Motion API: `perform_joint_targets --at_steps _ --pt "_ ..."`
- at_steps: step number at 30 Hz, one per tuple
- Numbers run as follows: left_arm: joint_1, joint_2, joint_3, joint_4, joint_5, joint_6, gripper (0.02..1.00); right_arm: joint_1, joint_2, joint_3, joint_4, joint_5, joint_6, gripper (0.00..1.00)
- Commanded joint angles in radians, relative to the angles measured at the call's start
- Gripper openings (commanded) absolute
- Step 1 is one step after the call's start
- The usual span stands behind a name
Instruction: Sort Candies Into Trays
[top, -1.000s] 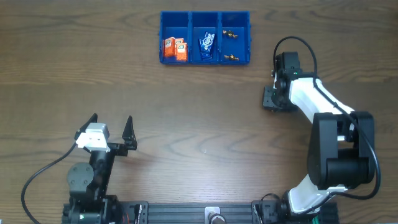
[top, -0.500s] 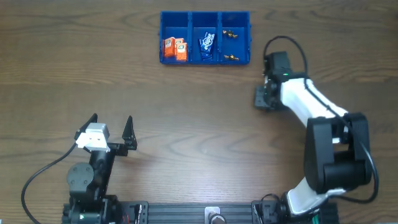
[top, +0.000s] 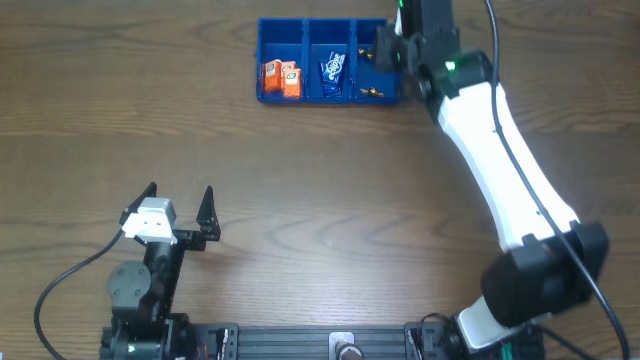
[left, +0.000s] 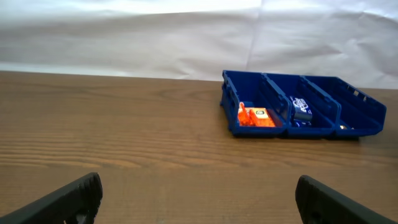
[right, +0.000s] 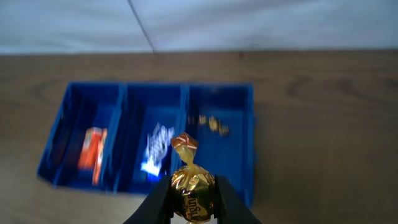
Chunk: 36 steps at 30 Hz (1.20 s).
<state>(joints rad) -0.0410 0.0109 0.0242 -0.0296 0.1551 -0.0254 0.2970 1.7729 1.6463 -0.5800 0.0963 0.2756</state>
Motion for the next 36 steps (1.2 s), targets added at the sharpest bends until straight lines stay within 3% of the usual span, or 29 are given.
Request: perform_joint_targets --at_steps 1,5,9,12,17,24,29,34,36 --pt "0.003 -0.006 -0.019 -0.034 0.019 0.003 0.998 -0.005 0.144 0.058 0.03 0.035 0.013 0.128" --pt "0.003 -0.006 -0.019 -0.034 0.019 0.003 0.996 -0.01 0.198 0.064 0.063 0.035 0.021 0.139" --pt "0.003 -0.006 -0.019 -0.034 0.019 0.003 0.998 -0.01 0.218 0.064 0.071 0.034 0.02 0.229" --pt "0.003 -0.006 -0.019 -0.034 0.019 0.003 0.998 -0.01 0.225 0.064 0.075 0.034 0.012 0.476" --pt "0.003 -0.006 -0.019 -0.034 0.019 0.003 0.998 -0.008 0.226 0.064 0.087 0.034 0.012 0.689" --pt "0.003 -0.006 -0.019 -0.034 0.019 0.003 0.996 -0.019 0.158 0.063 0.042 0.035 0.011 0.805" --pt "0.003 -0.006 -0.019 -0.034 0.019 0.003 0.996 -0.079 -0.076 0.009 -0.029 0.074 -0.074 0.89" --pt "0.003 -0.006 -0.019 -0.034 0.019 0.003 0.998 -0.176 -0.491 -0.33 0.161 0.105 -0.154 1.0" --pt "0.003 -0.006 -0.019 -0.034 0.019 0.003 0.998 -0.216 -0.658 -0.48 0.222 0.103 -0.154 1.0"
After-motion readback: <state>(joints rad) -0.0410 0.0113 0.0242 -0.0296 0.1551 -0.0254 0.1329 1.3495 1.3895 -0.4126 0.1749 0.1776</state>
